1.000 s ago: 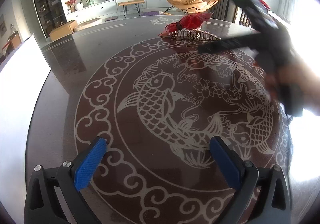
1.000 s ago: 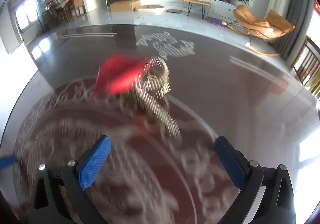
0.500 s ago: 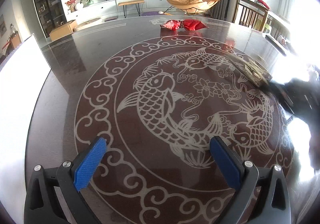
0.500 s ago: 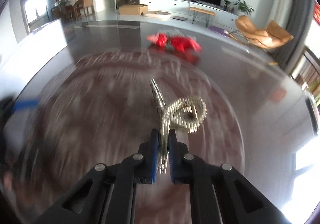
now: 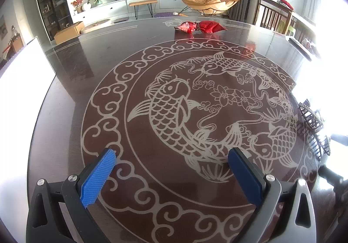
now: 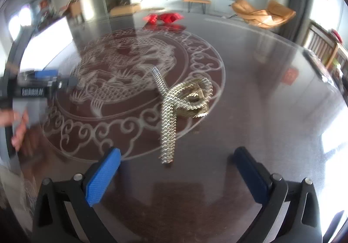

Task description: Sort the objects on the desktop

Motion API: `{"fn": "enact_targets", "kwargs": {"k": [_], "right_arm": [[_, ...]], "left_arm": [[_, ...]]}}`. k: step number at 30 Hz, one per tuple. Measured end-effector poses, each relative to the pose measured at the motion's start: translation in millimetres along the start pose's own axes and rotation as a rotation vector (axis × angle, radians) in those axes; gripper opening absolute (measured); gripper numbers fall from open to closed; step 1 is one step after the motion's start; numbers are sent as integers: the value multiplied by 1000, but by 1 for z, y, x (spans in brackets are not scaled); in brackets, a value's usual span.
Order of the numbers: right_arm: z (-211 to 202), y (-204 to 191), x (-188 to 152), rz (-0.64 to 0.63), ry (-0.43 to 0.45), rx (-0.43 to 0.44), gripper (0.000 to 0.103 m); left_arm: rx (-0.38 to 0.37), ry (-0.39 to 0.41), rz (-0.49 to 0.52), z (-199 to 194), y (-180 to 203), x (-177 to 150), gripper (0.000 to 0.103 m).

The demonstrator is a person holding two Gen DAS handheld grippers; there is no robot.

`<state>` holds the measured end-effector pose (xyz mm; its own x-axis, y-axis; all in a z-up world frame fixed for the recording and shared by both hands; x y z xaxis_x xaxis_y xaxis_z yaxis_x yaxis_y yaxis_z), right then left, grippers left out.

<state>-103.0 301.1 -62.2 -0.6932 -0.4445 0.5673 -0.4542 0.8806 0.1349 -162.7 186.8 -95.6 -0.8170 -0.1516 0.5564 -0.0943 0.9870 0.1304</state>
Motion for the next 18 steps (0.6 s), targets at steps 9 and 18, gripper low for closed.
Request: {"fn": "enact_targets", "kwargs": {"k": [9, 18], "right_arm": [[-1, -5, 2, -6, -6, -22, 103], [-1, -4, 2, -6, -6, -22, 103]], "left_arm": [[0, 0, 0, 0, 0, 0, 103], [0, 0, 0, 0, 0, 0, 103]]}}
Point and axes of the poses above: each gripper's, at about its wrist camera, not at the fingertips, and z roughly the way its jaws point, y to its right, x to its top, the point moved 3 cm from there along z, roughly the way its jaws point, and after that the axes turned 14 degrees about -z, right-handed, at the moved point
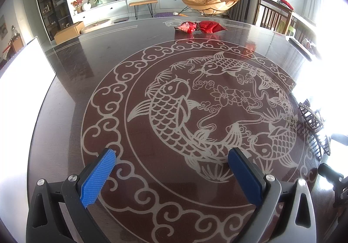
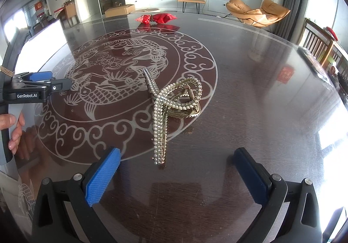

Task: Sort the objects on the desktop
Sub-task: 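Move the left tool to the red snack packet and grasp it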

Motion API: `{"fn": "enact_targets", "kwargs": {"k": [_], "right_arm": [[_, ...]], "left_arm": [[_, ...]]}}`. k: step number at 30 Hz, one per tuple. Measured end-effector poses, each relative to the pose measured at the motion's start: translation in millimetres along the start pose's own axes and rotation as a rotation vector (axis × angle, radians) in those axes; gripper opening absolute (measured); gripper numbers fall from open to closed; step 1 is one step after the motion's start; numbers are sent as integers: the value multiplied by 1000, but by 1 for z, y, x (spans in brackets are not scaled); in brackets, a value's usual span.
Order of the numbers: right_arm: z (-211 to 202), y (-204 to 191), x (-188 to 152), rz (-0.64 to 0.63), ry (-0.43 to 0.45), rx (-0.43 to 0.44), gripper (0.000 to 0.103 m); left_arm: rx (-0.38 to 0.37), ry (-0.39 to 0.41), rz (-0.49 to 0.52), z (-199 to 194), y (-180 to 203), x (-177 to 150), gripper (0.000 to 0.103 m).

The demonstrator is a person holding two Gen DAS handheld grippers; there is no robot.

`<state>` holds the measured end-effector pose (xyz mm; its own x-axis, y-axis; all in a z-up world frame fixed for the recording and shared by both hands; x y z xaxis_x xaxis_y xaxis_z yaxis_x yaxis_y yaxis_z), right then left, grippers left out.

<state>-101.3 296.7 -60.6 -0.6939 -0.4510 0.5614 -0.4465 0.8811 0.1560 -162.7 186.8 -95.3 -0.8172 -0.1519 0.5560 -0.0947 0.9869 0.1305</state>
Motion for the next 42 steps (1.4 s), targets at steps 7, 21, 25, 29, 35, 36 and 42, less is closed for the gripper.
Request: {"fn": "enact_targets", "kwargs": {"k": [7, 21, 25, 29, 35, 36, 42], "right_arm": [[0, 0, 0, 0, 0, 0, 103], [-1, 0, 0, -1, 0, 1, 103], [-1, 0, 0, -1, 0, 1, 103], [-1, 1, 0, -1, 0, 1, 103], [-2, -1, 1, -1, 0, 1, 103], [-2, -1, 1, -1, 0, 1, 103], [-1, 0, 0, -1, 1, 1, 103]], "left_arm": [[-3, 1, 1, 0, 0, -1, 103], [-31, -39, 55, 6, -1, 4, 103], [-34, -96, 110, 22, -2, 38, 103], [-73, -54, 147, 27, 8, 90, 103], [-88, -19, 250, 54, 57, 146, 103], [-62, -20, 301, 65, 72, 154, 103], [72, 62, 504, 107, 123, 192, 103]]}}
Point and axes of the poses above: each gripper's, at about its wrist camera, not at the fingertips, and z roughly the way its jaws point, y to its right, x to its top, the point moved 3 cm from there along z, roughly the way its jaws point, and after that the axes turned 14 degrees about -z, right-handed, at the moved point
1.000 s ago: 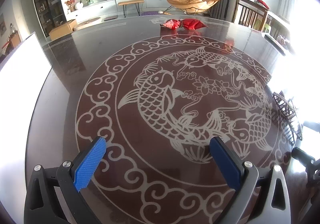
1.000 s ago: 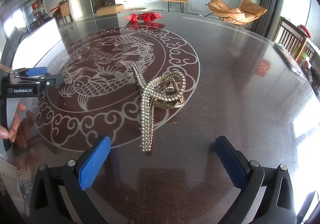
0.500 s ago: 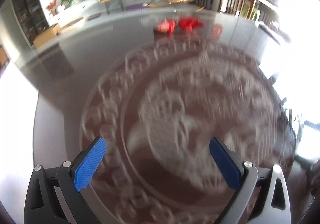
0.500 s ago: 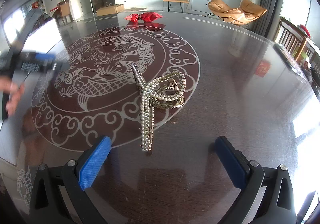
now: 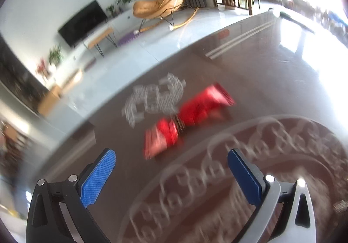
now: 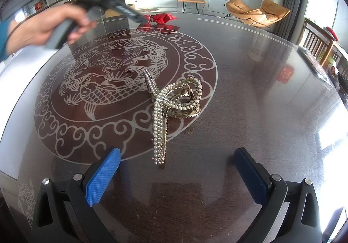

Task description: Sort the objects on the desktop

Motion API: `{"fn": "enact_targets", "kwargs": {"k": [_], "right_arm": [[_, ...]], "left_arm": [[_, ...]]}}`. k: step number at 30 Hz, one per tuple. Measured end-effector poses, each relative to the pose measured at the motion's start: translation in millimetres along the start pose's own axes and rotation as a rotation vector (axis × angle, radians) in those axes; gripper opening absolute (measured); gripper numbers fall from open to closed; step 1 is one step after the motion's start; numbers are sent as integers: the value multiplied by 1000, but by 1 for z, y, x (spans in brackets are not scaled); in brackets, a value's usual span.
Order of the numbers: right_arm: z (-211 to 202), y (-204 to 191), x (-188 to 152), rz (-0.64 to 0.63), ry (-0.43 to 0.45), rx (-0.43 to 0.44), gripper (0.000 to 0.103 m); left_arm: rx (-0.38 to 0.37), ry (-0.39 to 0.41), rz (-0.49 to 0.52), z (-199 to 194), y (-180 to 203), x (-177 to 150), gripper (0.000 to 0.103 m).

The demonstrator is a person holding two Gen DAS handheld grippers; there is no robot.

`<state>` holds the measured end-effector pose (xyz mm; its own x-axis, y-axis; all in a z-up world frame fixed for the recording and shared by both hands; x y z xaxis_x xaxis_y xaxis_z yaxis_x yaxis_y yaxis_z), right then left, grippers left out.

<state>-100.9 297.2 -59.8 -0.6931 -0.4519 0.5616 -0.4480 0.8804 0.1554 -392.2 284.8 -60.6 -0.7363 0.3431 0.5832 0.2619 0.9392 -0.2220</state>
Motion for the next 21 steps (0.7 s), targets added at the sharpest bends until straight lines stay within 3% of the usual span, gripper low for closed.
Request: {"fn": "enact_targets", "kwargs": {"k": [3, 6, 8, 9, 10, 11, 12, 15, 21], "right_arm": [[0, 1, 0, 0, 0, 0, 103], [0, 0, 0, 0, 0, 0, 103], [-1, -1, 1, 0, 0, 0, 103], [0, 1, 0, 0, 0, 0, 103], [-1, -2, 0, 0, 0, 0, 103], [0, 1, 0, 0, 0, 0, 103], [-1, -1, 1, 0, 0, 0, 103], [0, 0, 0, 0, 0, 0, 103], [0, 1, -1, 0, 0, 0, 103]], "left_arm": [[13, -18, 52, 29, 5, 16, 103], [-2, 13, 58, 41, 5, 29, 103], [-69, -6, 31, 47, 2, 35, 103], [-106, -19, 16, 48, 0, 36, 95], [-221, -50, -28, 49, -5, 36, 62], [-279, -68, -57, 49, -6, 36, 44], [-284, -66, -85, 48, -10, 36, 21], [-243, -37, -56, 37, -7, 23, 19], [-186, -48, -172, -14, -25, -47, 19]]}}
Point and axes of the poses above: each gripper's, at about its wrist camera, not at the fingertips, and z roughly the way its jaws point, y to its right, x to its top, the point moved 3 cm from there along z, roughly the way its jaws point, and after that the axes turned 14 degrees about -z, right-handed, at the moved point
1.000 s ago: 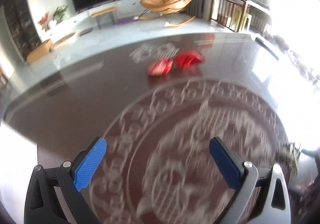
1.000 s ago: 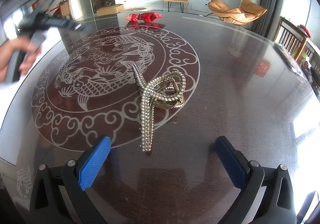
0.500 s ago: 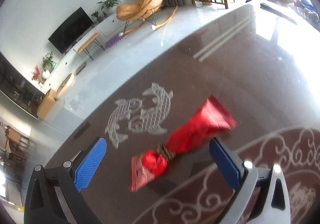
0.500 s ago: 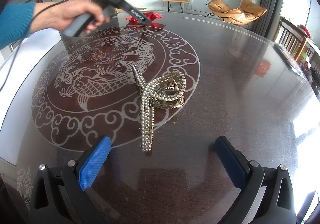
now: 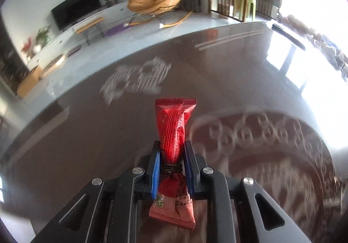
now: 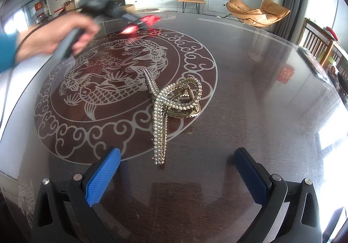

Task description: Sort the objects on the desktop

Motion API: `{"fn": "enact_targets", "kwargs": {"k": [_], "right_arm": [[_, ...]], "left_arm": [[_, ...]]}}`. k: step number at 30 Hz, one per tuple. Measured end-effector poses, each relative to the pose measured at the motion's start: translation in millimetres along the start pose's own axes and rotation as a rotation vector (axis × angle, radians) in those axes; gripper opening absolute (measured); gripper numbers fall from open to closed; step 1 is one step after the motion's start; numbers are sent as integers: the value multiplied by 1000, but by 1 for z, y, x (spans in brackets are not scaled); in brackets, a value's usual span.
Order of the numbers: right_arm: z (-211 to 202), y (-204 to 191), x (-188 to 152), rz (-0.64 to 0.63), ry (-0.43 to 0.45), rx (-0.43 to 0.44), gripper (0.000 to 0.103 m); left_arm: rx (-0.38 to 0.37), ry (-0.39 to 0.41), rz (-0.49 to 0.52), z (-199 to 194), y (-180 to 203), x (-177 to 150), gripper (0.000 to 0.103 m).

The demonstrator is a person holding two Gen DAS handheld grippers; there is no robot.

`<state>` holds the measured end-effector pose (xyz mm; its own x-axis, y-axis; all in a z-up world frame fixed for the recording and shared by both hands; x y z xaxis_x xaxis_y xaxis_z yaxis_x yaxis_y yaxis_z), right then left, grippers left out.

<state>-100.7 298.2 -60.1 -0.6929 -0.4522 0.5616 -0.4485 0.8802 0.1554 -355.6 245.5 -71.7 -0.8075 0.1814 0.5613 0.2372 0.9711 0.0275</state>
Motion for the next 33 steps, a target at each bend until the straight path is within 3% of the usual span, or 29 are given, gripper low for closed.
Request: {"fn": "enact_targets", "kwargs": {"k": [5, 9, 13, 14, 16, 17, 21, 22, 33], "right_arm": [[0, 0, 0, 0, 0, 0, 103], [0, 0, 0, 0, 0, 0, 103], [-1, -1, 0, 0, 0, 0, 103], [0, 0, 0, 0, 0, 0, 103], [0, 0, 0, 0, 0, 0, 103], [0, 0, 0, 0, 0, 0, 103], [-1, -2, 0, 0, 0, 1, 103], [-1, -2, 1, 0, 0, 1, 103], [-1, -1, 0, 0, 0, 1, 103]], "left_arm": [[71, -7, -68, -61, -10, -101, 19], [71, 7, -212, -113, -25, -178, 19], [66, 47, -281, -142, -22, -227, 25], [61, 51, -287, -142, -23, -229, 30], [39, 58, -300, -144, -23, -237, 75], [38, 58, -305, -143, -23, -241, 86], [29, 27, -297, -134, -19, -241, 103], [50, 13, -257, -131, -14, -240, 103], [39, 15, -262, -132, -13, -238, 103]]}}
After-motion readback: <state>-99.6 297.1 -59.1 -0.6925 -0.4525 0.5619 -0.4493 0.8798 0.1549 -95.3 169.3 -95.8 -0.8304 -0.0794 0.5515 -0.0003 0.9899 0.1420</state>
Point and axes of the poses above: each gripper's, at about its wrist camera, not at the fingertips, and z roughly the way its jaws point, y to its right, x to its top, the point moved 3 cm from there along z, roughly the way its jaws point, and after that the axes turned 14 degrees about -z, right-handed, at the moved point
